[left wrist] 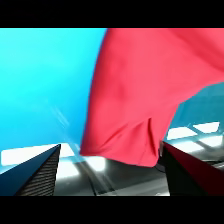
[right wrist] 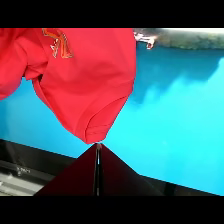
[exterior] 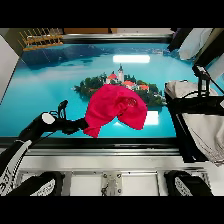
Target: Fold the clothes and pants, and hang the long-sleeved shirts on hangers.
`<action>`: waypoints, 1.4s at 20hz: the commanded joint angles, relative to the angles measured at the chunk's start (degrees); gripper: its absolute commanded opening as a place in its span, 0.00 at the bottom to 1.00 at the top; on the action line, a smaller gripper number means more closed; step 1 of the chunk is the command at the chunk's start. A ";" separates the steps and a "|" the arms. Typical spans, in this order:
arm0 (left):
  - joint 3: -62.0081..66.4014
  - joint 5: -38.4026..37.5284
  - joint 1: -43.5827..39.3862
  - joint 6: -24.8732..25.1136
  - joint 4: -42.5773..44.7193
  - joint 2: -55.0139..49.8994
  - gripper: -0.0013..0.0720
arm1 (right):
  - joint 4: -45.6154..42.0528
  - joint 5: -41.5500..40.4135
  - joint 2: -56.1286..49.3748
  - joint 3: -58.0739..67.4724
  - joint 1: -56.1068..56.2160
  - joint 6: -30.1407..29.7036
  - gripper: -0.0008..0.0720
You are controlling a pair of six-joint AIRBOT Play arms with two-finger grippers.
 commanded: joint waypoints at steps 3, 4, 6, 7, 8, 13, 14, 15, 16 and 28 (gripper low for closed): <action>4.96 -0.09 -6.36 -0.15 -1.42 -9.25 0.93 | 0.09 1.07 -0.04 -0.02 0.07 0.07 0.04; 6.80 -1.75 -6.86 -0.15 -1.38 -10.97 0.83 | 0.02 1.73 -0.04 -0.04 0.04 0.02 0.04; 9.64 -3.61 -7.19 -0.07 -0.92 -12.66 0.09 | -1.16 1.75 -0.04 -0.28 -0.04 0.15 0.04; 10.67 -3.80 -7.15 -0.09 0.42 -12.59 0.02 | -2.71 1.68 -0.04 -0.61 -0.02 0.96 0.04; 11.61 -4.00 -7.15 -0.09 2.23 -12.17 0.02 | -4.70 1.66 -0.09 -1.46 -0.04 2.23 0.04; 12.68 -4.83 -7.17 -0.07 4.85 -8.46 0.02 | -4.17 -5.20 -4.70 -13.79 0.00 7.39 0.79; 12.68 -4.74 -7.15 -0.07 4.85 -8.13 0.02 | -1.27 -8.24 -6.62 -16.55 0.04 7.37 0.79; 12.68 -4.72 -7.15 -0.07 4.83 -8.15 0.02 | 1.86 -11.96 -8.92 -19.17 0.22 7.34 0.79; 12.63 -4.79 -7.15 -0.04 4.85 -8.20 0.02 | 4.63 -15.50 -11.45 -21.05 0.98 7.30 0.79; 12.63 -1.73 -7.15 -0.09 4.76 -8.20 0.02 | 16.57 -37.16 -25.70 -21.53 19.12 6.69 0.71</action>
